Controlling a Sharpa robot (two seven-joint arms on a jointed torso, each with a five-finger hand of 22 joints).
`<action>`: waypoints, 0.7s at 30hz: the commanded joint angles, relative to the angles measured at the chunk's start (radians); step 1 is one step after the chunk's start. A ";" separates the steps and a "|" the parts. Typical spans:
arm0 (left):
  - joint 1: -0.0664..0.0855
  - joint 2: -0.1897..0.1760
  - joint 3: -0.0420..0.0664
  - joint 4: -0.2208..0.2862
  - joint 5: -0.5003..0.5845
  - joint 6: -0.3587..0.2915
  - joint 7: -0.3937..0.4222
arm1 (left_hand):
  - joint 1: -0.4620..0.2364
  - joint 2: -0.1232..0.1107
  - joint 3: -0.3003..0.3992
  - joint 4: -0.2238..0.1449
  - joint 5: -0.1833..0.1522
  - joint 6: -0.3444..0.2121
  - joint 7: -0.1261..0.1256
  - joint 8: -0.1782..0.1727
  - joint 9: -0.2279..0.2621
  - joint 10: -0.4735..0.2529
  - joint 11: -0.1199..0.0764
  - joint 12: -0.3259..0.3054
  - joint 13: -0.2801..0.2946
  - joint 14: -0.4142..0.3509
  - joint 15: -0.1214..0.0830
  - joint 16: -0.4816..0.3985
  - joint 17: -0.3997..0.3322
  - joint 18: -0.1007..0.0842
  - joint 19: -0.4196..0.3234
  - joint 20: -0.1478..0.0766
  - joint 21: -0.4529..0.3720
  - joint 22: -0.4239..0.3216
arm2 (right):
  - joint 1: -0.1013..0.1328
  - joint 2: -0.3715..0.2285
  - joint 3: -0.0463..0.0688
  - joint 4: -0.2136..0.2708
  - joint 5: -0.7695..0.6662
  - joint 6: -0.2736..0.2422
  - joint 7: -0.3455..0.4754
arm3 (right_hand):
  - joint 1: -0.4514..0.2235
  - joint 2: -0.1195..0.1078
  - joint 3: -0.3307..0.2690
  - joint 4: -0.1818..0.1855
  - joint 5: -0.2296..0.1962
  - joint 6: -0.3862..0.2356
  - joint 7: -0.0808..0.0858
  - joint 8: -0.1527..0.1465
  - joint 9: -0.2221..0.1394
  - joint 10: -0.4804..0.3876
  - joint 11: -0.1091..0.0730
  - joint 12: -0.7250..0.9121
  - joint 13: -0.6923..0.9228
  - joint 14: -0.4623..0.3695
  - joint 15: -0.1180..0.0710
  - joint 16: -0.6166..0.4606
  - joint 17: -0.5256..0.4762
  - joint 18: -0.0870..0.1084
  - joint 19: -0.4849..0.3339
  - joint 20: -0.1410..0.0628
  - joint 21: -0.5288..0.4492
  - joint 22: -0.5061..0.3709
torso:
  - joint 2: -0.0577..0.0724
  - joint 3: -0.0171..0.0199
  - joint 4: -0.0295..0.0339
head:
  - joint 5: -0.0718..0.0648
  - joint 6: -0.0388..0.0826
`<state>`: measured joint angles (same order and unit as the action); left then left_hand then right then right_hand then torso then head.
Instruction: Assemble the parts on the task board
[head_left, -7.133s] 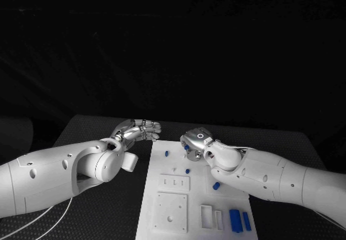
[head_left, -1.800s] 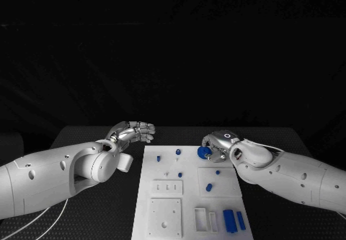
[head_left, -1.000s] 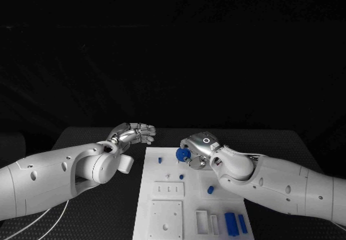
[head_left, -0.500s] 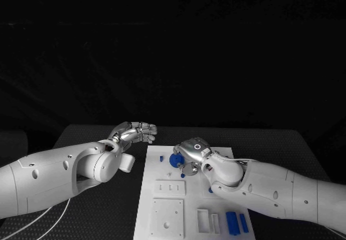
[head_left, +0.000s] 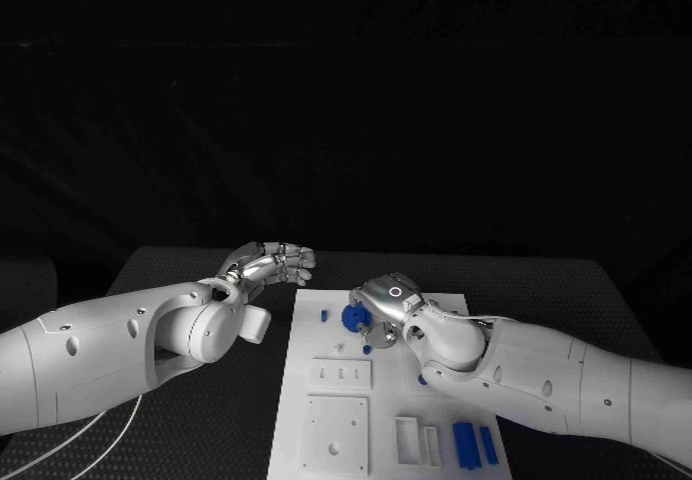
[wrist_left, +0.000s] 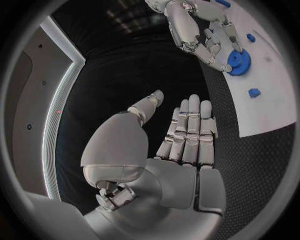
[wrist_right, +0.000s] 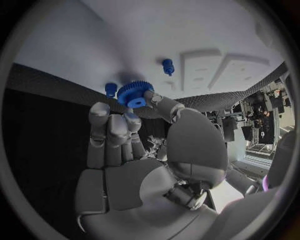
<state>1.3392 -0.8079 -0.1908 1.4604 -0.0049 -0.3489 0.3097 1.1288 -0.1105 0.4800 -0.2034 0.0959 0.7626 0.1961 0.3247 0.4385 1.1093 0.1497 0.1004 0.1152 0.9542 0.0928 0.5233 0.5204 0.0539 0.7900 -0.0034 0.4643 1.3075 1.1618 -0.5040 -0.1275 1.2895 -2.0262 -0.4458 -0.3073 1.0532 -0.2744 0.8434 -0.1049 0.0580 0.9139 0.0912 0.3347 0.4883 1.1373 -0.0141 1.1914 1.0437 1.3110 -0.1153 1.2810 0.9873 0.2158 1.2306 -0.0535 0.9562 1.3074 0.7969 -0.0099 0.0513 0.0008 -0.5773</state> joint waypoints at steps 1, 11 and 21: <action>0.002 0.002 0.001 0.003 -0.002 0.007 0.008 | -0.007 0.004 0.002 -0.004 0.004 -0.002 0.004 -0.006 0.002 0.000 0.002 -0.006 0.000 -0.004 0.006 -0.005 0.002 0.020 -0.007 0.002 0.003 0.019 | -0.001 0.001 0.000 -0.004 -0.021 0.015 -0.010 | -0.001 -0.010 0.004 0.000 -0.006 0.112 0.003 0.001 0.001 0.004 -0.003 -0.006 -0.002 -0.002 -0.007 -0.006 0.001 0.046 0.001 -0.008 0.006 0.016 | -0.001 0.0007 -0.0014 | 0.001 -0.001; 0.002 0.002 0.001 0.003 -0.002 0.006 0.008 | -0.008 0.004 0.002 -0.004 0.004 -0.002 0.004 -0.006 0.002 0.001 0.002 -0.006 0.000 -0.005 0.006 -0.006 0.002 0.020 -0.007 0.002 0.004 0.019 | -0.001 0.005 0.000 -0.020 -0.018 0.031 -0.008 | -0.001 -0.012 0.003 -0.001 -0.006 0.109 0.004 -0.001 0.001 0.004 -0.002 -0.007 -0.002 -0.002 -0.006 -0.007 0.001 0.046 0.000 -0.008 0.005 0.016 | -0.001 0.0016 -0.0023 | 0.002 -0.003; 0.002 0.003 0.001 0.002 -0.002 0.006 0.008 | -0.008 0.004 0.002 -0.005 0.004 -0.002 0.004 -0.006 0.002 0.001 0.002 -0.007 0.000 -0.005 0.006 -0.006 0.002 0.020 -0.008 0.002 0.004 0.019 | -0.001 0.016 -0.002 -0.029 0.000 0.027 0.003 | -0.003 -0.021 -0.005 -0.013 -0.008 0.079 0.014 -0.020 -0.005 0.002 0.008 -0.015 -0.004 -0.004 0.002 -0.015 0.000 0.046 -0.007 -0.004 0.000 0.015 | 0.000 0.0016 -0.0015 | 0.003 -0.003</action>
<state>1.3393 -0.8070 -0.1907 1.4600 -0.0049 -0.3489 0.3097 1.1288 -0.1105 0.4800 -0.2034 0.0959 0.7626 0.1961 0.3247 0.4393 1.1093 0.1497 0.0965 0.1152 0.9541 0.0928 0.5233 0.5211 0.0637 0.7899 -0.0034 0.4643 1.3078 1.1612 -0.4897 -0.1296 1.2610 -2.0277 -0.4284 -0.3091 1.0476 -0.2876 0.8364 -0.1126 0.0542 0.9255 0.0798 0.3165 0.4864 1.1424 -0.0124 1.1809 1.0413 1.3103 -0.1157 1.2722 0.9870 0.2161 1.2299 -0.0538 0.9561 1.3074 0.7962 -0.0079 0.0493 0.0031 -0.5798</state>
